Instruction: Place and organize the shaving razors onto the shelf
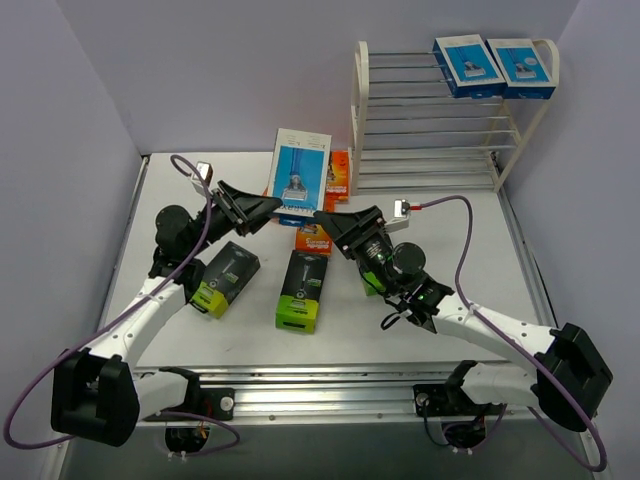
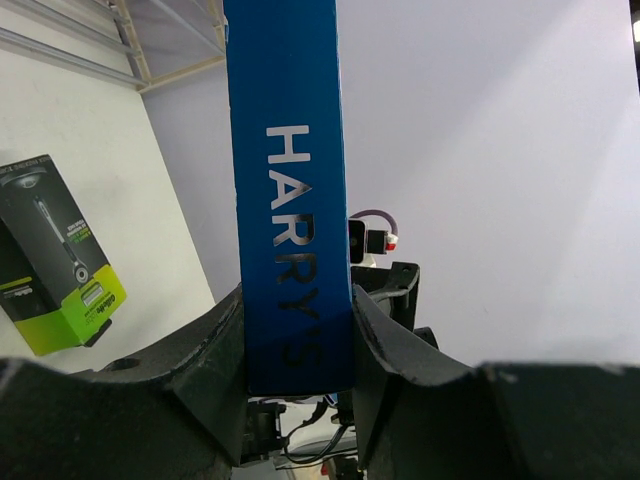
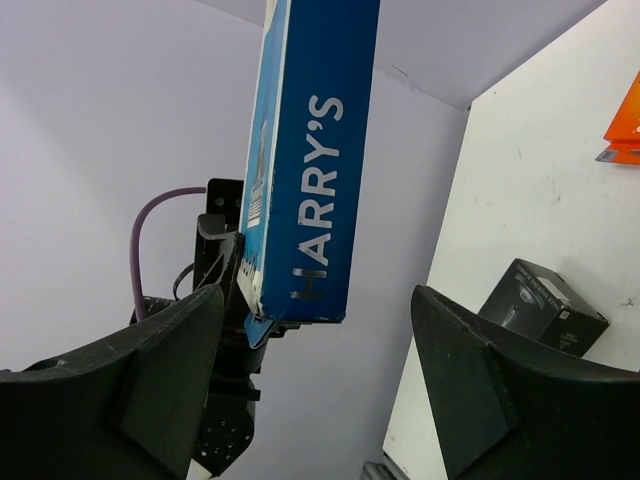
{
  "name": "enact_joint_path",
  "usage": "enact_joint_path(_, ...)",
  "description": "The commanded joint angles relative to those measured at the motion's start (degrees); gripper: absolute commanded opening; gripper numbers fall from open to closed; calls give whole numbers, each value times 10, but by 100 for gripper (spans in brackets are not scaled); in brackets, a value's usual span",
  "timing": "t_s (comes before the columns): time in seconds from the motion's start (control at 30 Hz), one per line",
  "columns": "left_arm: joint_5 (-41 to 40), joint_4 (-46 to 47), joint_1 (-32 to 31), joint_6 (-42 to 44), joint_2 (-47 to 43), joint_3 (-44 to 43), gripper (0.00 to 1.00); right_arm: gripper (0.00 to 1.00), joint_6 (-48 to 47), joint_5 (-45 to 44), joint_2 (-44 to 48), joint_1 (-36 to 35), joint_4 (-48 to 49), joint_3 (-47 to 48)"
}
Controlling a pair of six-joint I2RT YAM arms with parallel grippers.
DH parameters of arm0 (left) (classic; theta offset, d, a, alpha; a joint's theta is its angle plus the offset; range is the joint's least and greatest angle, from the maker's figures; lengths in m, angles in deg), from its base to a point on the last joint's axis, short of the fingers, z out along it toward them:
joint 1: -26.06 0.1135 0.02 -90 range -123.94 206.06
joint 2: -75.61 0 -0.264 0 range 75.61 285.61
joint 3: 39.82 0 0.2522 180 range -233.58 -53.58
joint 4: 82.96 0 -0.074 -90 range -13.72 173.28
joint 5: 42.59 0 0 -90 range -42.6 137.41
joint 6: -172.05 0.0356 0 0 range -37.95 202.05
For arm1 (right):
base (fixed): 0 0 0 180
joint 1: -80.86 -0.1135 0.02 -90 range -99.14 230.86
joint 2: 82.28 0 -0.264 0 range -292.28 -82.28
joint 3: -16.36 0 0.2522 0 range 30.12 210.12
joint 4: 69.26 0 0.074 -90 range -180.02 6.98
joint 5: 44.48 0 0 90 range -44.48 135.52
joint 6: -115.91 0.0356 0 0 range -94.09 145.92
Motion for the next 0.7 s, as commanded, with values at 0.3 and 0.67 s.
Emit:
enact_joint_path(0.3, -176, -8, -70, 56, -81, 30, 2, 70, 1, -52, -22, -46, 107, 21)
enact_joint_path(0.67, -356, -63, -149, 143, -121, 23, 2, 72, 2, -108, -37, -74, 163, 18)
